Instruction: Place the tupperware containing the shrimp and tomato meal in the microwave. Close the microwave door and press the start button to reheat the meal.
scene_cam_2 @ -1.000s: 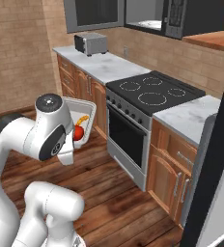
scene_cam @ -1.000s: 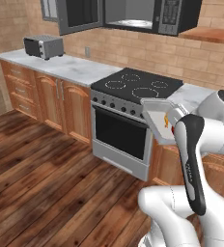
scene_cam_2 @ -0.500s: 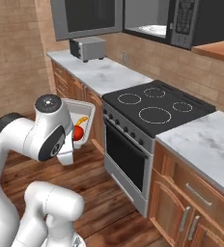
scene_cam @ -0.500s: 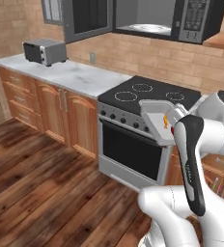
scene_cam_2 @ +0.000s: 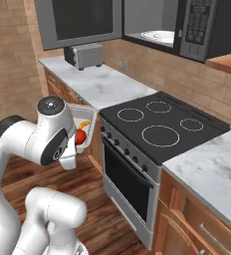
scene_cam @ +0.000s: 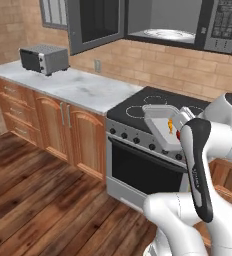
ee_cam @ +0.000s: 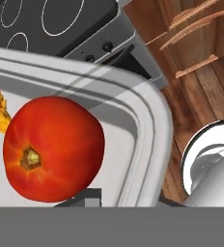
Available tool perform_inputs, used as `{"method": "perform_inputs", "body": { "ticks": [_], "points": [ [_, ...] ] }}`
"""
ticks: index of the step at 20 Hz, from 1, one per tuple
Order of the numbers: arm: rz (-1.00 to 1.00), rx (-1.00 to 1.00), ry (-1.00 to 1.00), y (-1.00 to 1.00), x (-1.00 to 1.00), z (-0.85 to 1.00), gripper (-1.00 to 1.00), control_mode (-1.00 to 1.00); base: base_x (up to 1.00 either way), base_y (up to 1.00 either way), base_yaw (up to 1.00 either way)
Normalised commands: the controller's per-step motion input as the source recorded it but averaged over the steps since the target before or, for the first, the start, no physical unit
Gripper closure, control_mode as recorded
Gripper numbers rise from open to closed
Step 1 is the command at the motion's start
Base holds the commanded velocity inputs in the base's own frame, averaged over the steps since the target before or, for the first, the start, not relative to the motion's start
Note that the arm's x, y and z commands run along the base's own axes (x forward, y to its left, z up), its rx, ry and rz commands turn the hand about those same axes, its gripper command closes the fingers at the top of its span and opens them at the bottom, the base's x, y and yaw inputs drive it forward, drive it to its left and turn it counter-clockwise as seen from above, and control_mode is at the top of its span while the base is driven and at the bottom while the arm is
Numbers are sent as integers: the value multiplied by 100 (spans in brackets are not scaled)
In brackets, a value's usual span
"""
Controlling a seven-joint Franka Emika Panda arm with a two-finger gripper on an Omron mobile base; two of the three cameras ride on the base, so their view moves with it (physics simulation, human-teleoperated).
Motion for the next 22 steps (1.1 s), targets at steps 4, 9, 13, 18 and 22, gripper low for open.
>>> {"method": "perform_inputs", "body": {
  "ticks": [4,9,13,18,22],
  "points": [
    [0,0,0,0,0,0,100,100,53,15,-23],
    [0,0,0,0,0,0,100,100,45,18,-30],
    [0,0,0,0,0,0,100,100,60,26,-31],
    [0,0,0,0,0,0,100,100,77,35,-27],
    [0,0,0,0,0,0,100,100,79,32,-26]
  ]
}}
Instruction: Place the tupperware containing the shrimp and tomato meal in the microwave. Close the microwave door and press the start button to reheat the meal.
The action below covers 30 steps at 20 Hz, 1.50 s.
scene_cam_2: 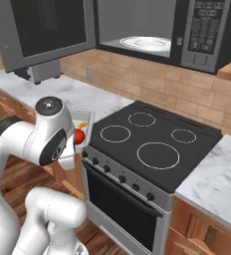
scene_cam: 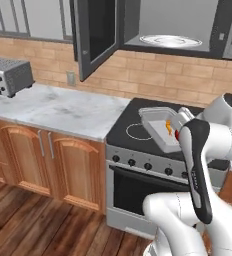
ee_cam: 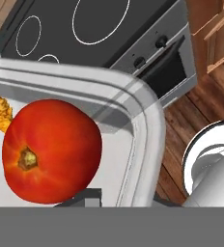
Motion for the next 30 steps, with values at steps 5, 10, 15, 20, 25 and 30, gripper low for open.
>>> {"method": "perform_inputs", "body": {
  "ticks": [5,10,15,20,25,30],
  "points": [
    [0,0,0,0,0,0,100,100,77,16,-24],
    [0,0,0,0,0,0,100,100,72,11,-24],
    [0,0,0,0,0,0,100,100,52,10,-24],
    [0,0,0,0,0,0,100,100,28,8,-25],
    [0,0,0,0,0,0,100,100,26,13,-24],
    [0,0,0,0,0,0,100,100,43,12,-13]
  ]
}}
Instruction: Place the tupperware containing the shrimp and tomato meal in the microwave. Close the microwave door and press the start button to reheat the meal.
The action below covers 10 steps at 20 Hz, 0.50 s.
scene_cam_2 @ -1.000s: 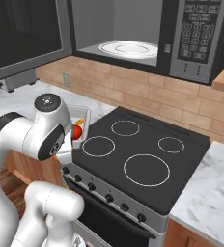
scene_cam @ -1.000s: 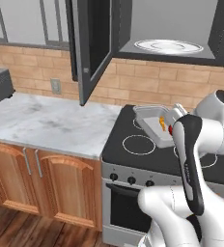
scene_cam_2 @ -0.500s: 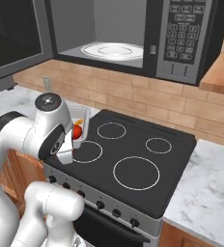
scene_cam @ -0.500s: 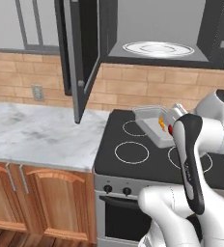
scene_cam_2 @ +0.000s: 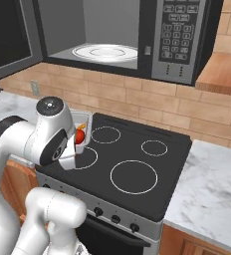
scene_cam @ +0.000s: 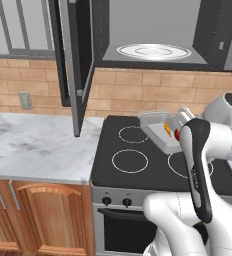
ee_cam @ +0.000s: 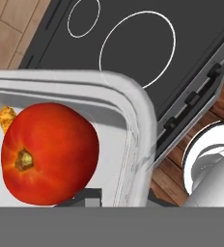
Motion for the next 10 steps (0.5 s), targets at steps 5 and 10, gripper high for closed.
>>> {"method": "perform_inputs", "body": {
  "ticks": [5,10],
  "points": [
    [-1,0,0,2,5,0,100,-100,30,11,-9],
    [-1,0,0,4,13,0,100,-100,0,0,0]
  ]
}}
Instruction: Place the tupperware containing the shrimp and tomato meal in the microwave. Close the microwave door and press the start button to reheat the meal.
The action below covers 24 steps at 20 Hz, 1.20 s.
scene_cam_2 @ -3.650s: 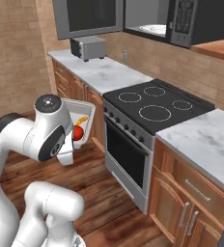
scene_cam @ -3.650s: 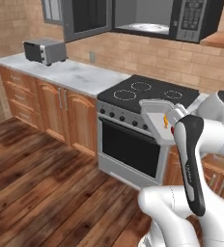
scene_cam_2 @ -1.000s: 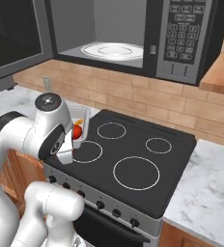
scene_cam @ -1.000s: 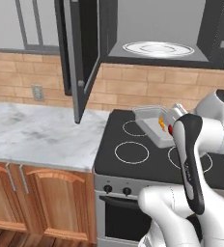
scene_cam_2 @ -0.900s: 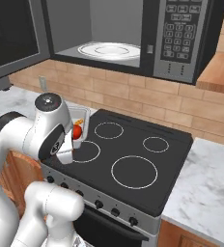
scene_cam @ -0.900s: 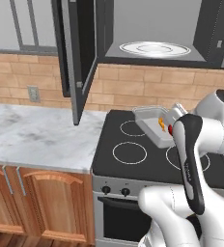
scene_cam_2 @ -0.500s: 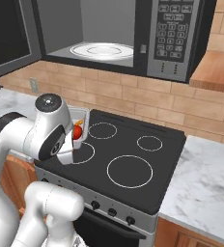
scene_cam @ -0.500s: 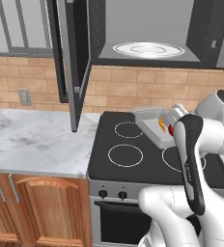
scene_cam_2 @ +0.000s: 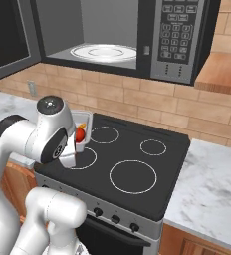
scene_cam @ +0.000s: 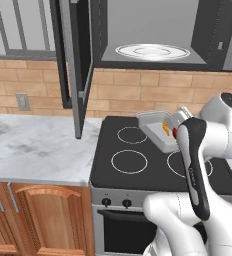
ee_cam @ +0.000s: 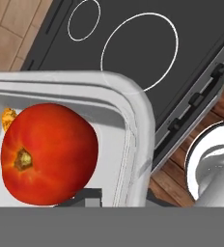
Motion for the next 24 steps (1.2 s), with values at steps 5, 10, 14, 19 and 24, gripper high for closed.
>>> {"method": "perform_inputs", "body": {
  "ticks": [5,10,14,19,24],
  "points": [
    [-1,0,0,4,5,1,100,-100,0,0,0],
    [1,0,-19,0,-9,25,100,-100,0,0,0],
    [0,0,-17,0,-13,61,100,-100,0,0,0],
    [-1,-3,-3,0,-2,76,100,-100,0,0,0],
    [-6,-6,-2,0,0,66,100,-100,0,0,0]
  ]
}}
